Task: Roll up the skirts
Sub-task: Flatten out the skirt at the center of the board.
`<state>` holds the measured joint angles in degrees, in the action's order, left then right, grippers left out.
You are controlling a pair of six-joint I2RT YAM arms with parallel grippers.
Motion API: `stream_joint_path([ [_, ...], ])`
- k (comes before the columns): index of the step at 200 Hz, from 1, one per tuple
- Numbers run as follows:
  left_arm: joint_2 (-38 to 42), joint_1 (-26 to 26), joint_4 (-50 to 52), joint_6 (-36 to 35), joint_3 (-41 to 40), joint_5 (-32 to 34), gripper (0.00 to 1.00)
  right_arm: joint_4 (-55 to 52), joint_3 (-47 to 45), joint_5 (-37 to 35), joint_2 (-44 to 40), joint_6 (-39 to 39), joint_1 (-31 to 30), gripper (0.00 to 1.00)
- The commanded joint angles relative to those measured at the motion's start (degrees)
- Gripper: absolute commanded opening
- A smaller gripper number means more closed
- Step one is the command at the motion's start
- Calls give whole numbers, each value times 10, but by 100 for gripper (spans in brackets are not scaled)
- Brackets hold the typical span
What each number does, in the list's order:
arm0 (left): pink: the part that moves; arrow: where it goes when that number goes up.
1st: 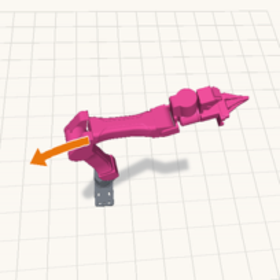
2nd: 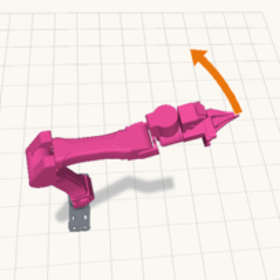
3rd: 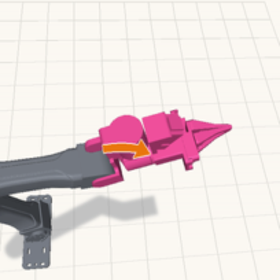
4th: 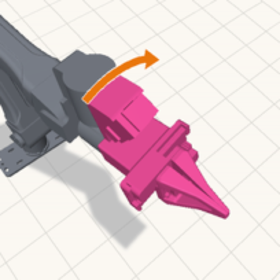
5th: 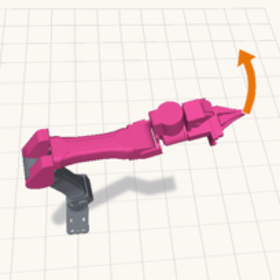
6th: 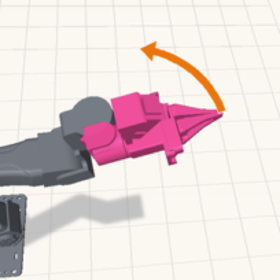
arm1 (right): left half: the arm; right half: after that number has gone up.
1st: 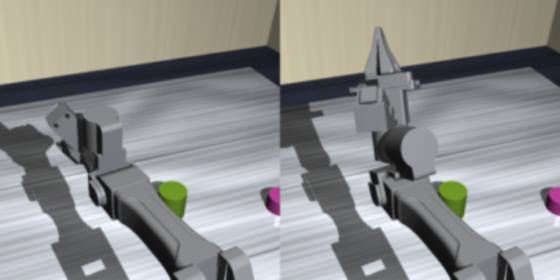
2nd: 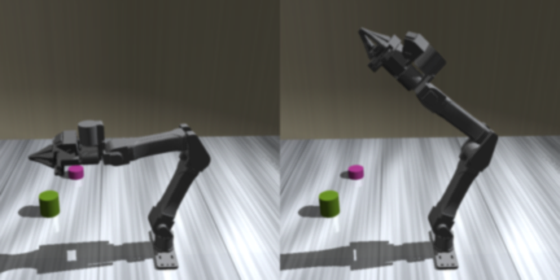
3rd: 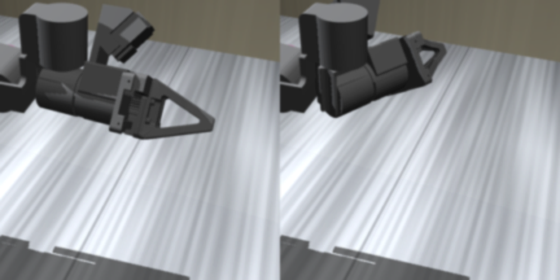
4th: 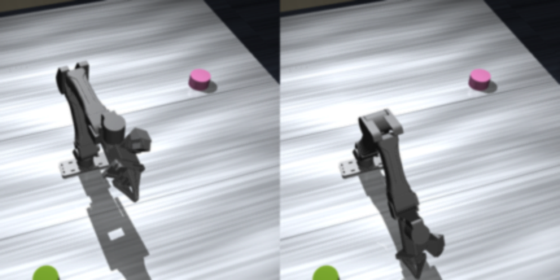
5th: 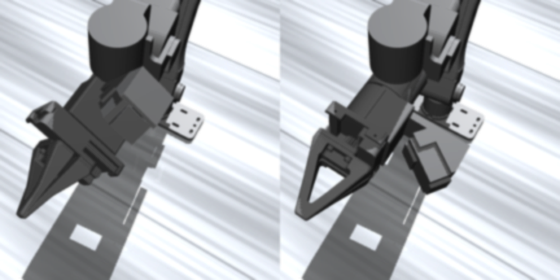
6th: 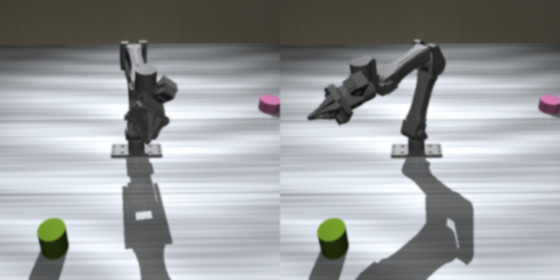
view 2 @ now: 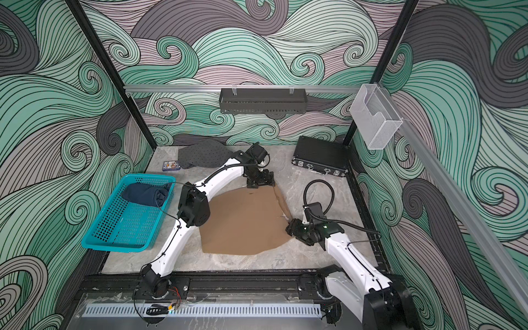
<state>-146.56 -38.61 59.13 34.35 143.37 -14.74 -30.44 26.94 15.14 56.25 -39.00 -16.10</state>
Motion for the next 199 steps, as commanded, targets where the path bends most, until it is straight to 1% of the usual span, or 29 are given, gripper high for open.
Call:
stream_joint_path([
  [1,-17,-3,15,-17,27,41,89,-25,6,-33,5,9,3,67],
  [15,-23,-8,-6,-11,22,59,86,-28,5,-34,4,9,2,68],
  [42,-53,-22,-3,-15,53,108,84,-35,3,-43,-1,14,3,68],
  [51,-66,-24,-5,-15,66,112,83,-33,5,-36,4,20,2,68],
  [74,-92,-27,-19,-12,87,106,82,-11,14,11,28,36,2,67],
  [93,-100,-28,-31,-14,89,107,78,-12,23,21,54,52,2,62],
  [101,-102,-28,-36,-16,88,107,73,-10,26,25,62,57,3,57],
  [113,-103,-28,-43,-18,88,106,59,-1,25,35,67,62,2,48],
  [121,-103,-28,-47,-20,88,102,47,9,22,44,66,61,2,41],
  [131,-99,-29,-48,-21,88,101,30,21,20,55,63,60,3,29],
  [140,-92,-29,-46,-26,88,105,18,29,18,62,58,58,3,20],
  [155,-66,-29,-35,-38,87,131,0,31,25,72,50,61,2,11],
  [172,-10,-25,-21,-50,68,187,0,26,41,92,37,64,-5,4],
  [187,72,-15,-33,-50,11,223,0,21,66,104,20,67,-29,0],
  [199,151,-3,-59,-56,-50,237,0,21,91,99,0,66,-65,0],
])
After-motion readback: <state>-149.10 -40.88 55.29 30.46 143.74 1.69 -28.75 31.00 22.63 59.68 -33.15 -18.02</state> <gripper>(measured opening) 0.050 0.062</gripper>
